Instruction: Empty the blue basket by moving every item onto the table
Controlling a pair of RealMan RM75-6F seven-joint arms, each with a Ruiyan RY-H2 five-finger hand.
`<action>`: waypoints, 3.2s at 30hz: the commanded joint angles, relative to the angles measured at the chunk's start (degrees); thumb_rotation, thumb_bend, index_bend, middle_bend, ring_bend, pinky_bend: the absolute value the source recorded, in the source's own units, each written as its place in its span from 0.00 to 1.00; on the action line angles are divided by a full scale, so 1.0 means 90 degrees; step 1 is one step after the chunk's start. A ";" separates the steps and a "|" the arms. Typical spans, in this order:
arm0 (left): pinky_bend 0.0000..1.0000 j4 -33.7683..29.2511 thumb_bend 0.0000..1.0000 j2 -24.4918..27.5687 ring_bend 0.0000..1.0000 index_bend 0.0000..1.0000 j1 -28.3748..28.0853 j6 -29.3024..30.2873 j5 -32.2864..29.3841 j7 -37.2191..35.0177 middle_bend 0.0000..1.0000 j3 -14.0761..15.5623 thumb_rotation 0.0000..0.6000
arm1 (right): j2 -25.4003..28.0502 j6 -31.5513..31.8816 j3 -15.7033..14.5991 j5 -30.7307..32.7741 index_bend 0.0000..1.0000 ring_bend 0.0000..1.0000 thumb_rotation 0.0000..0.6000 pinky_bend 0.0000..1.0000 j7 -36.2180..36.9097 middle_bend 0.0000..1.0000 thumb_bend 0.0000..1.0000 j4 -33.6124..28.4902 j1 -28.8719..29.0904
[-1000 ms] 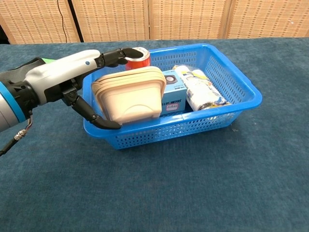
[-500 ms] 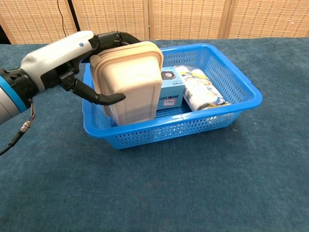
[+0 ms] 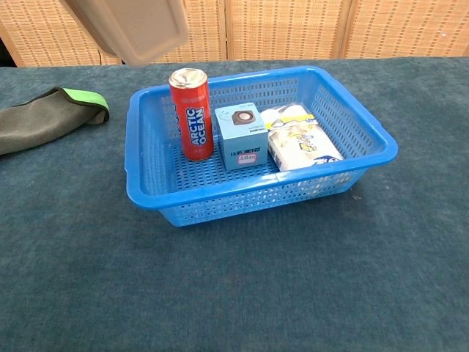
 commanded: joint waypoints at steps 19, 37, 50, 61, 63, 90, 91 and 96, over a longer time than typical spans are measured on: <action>0.00 0.4049 0.00 -0.0290 0.00 0.00 0.0221 -0.1378 -0.1287 -0.2212 0.00 0.0336 1.00 | -0.0078 -0.0124 -0.0041 0.0008 0.00 0.00 1.00 0.00 -0.0218 0.00 0.00 -0.0070 0.0044; 0.00 0.1038 0.00 0.0383 0.00 0.00 -0.0779 -0.2572 -0.1498 0.0405 0.00 0.0172 1.00 | -0.0005 -0.0200 -0.0023 0.0070 0.00 0.00 1.00 0.00 -0.0081 0.00 0.00 -0.0059 0.0085; 0.00 0.1069 0.00 -0.0586 0.00 0.00 -0.1497 -0.3026 -0.2917 0.2369 0.00 -0.0141 1.00 | 0.0029 -0.0320 0.0017 0.0194 0.00 0.00 1.00 0.00 0.0043 0.00 0.00 -0.0046 0.0146; 0.20 0.1270 0.10 -0.1190 0.06 0.10 -0.1688 -0.2826 -0.3361 0.3125 0.01 -0.0142 1.00 | 0.0067 -0.0355 0.0025 0.0232 0.00 0.00 1.00 0.00 0.0145 0.00 0.00 -0.0041 0.0161; 0.25 0.1317 0.17 -0.1305 0.09 0.14 -0.1711 -0.2724 -0.3419 0.3258 0.03 -0.0169 1.00 | 0.0075 -0.0357 0.0028 0.0242 0.00 0.00 1.00 0.00 0.0170 0.00 0.00 -0.0038 0.0161; 0.54 0.1688 0.53 -0.2129 0.40 0.56 -0.1984 -0.2417 -0.3961 0.3965 0.38 -0.0276 1.00 | 0.0164 -0.0497 0.0060 0.0365 0.00 0.00 1.00 0.00 0.0437 0.00 0.00 0.0029 0.0223; 0.54 0.1694 0.54 -0.2154 0.40 0.56 -0.1980 -0.2385 -0.3962 0.3980 0.38 -0.0280 1.00 | 0.0168 -0.0497 0.0062 0.0367 0.00 0.00 1.00 0.00 0.0446 0.00 0.00 0.0030 0.0223; 0.55 0.1585 0.55 -0.2126 0.41 0.58 -0.1905 -0.2138 -0.3812 0.3804 0.40 -0.0416 1.00 | 0.0183 -0.0497 0.0068 0.0384 0.00 0.00 1.00 0.00 0.0484 0.00 0.00 0.0039 0.0223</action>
